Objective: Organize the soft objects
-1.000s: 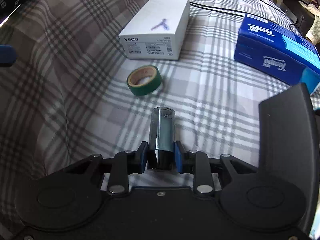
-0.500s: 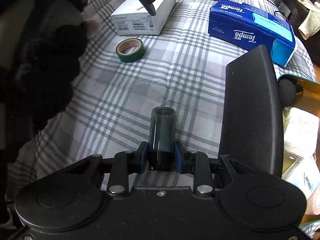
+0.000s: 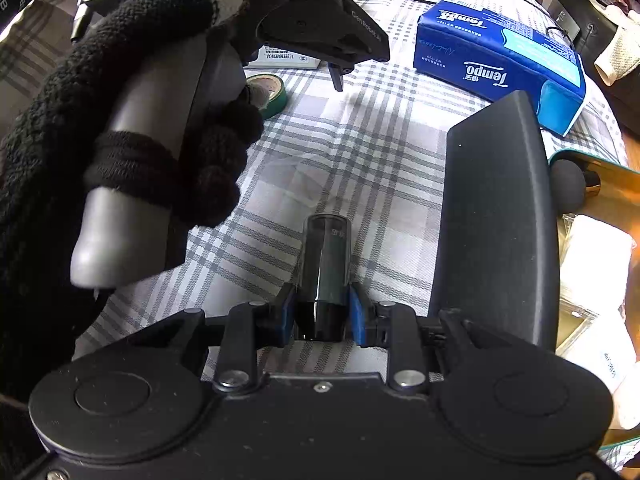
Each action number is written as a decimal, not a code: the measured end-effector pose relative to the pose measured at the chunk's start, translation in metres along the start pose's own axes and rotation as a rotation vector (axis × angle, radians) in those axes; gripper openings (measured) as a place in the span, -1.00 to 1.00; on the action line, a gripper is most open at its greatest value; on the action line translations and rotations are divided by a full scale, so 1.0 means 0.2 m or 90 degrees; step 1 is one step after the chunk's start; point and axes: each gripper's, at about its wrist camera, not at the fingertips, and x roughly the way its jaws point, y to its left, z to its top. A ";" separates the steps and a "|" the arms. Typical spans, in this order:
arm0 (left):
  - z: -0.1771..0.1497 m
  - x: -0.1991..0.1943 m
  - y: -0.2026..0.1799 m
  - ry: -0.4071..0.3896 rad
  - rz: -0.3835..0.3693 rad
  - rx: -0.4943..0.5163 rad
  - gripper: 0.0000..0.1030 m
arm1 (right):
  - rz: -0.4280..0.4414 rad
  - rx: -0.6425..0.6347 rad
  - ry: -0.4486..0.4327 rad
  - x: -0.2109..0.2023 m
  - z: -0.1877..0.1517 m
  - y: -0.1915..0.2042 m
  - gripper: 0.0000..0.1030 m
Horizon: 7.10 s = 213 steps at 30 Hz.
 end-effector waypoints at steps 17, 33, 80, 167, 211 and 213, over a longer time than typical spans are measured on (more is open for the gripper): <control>-0.10 -0.07 -0.02 0.026 -0.001 0.010 -0.12 | 0.004 -0.015 0.021 -0.03 -0.07 0.01 -0.42; -0.08 -0.35 0.12 -0.023 -0.010 -0.044 -0.12 | 0.057 0.039 0.006 -0.22 -0.11 -0.06 -0.43; -0.44 -0.95 -0.84 -0.038 -0.265 0.193 -0.12 | -0.036 0.302 -0.126 -0.99 0.05 -1.28 -0.44; -0.69 -1.02 -0.69 -0.044 -0.084 0.140 0.99 | -0.251 0.152 -0.100 -0.75 -0.17 -0.99 -0.01; -0.71 -0.97 -0.70 -0.024 -0.074 0.165 0.99 | -0.251 0.127 -0.076 -0.70 -0.16 -0.96 -0.01; -0.71 -0.97 -0.70 -0.024 -0.074 0.165 0.99 | -0.251 0.127 -0.075 -0.70 -0.16 -0.96 -0.01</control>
